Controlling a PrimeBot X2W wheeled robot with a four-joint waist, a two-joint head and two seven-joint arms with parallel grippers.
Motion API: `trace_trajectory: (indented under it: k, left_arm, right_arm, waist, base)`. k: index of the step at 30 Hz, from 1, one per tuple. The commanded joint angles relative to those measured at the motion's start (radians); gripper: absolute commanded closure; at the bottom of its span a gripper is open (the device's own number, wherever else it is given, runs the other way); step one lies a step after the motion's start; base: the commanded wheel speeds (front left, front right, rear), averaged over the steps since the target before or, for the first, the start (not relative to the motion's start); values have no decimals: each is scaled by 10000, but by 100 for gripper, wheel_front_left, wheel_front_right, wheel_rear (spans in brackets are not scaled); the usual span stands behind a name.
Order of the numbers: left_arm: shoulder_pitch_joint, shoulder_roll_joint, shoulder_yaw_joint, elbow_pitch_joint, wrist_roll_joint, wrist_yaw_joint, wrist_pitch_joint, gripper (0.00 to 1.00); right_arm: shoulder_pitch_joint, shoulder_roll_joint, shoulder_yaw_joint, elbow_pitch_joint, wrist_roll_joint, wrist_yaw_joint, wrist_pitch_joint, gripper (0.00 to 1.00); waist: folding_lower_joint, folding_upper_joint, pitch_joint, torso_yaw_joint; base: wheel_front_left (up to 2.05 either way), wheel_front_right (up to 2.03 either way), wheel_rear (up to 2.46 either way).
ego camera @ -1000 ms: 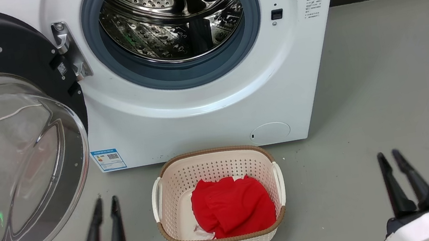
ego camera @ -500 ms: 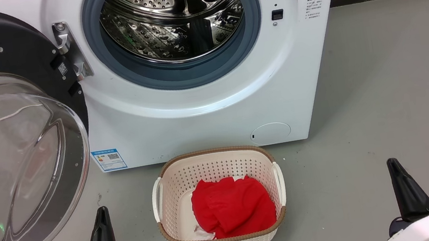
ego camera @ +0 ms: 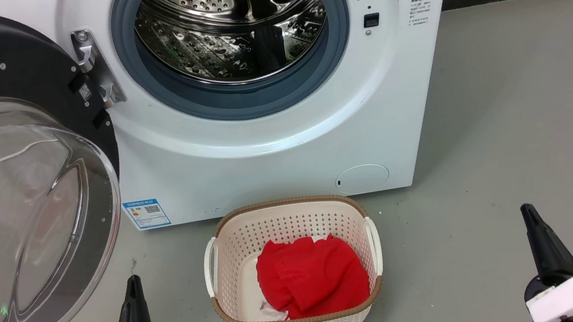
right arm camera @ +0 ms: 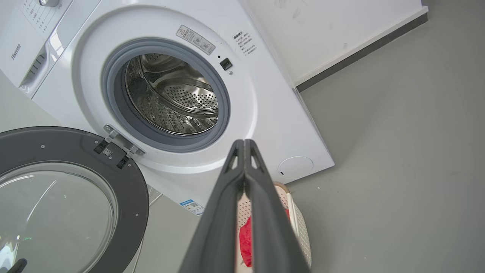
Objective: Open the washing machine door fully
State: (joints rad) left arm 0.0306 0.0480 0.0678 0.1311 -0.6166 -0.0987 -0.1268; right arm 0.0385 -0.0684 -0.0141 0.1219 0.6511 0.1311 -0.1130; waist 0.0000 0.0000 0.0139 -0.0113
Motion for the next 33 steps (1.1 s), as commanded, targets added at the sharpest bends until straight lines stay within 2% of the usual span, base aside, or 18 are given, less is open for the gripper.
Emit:
trace_trajectory:
  k: [1, 14, 15, 33]
  left_arm:
    - [-317, 19, 29, -80, -362, -60, 70, 100]
    - [-542, 22, 120, 153, -2233, -112, 533, 100]
    - [-587, 22, 141, 205, -2627, -126, 627, 100]
    - [-864, 26, 241, 477, -4785, -184, 1166, 100]
  right_arm:
    - [-314, -96, -15, -79, 384, -2, 59, 100]
    - [-559, -140, -82, 165, 2293, -2, 386, 100]
    - [-588, -146, -100, 218, 2688, -2, 457, 100]
    - [-868, -163, -223, 506, 4853, -3, 881, 100]
  waist:
    - [0, 0, -1, 2]
    - [0, 0, -16, 17]
    - [0, 0, -19, 20]
    - [0, 0, -39, 42]
  base:
    - [0, 0, 0]
    - [0, 0, 0]
    - [0, 0, 0]
    - [0, 0, 0]
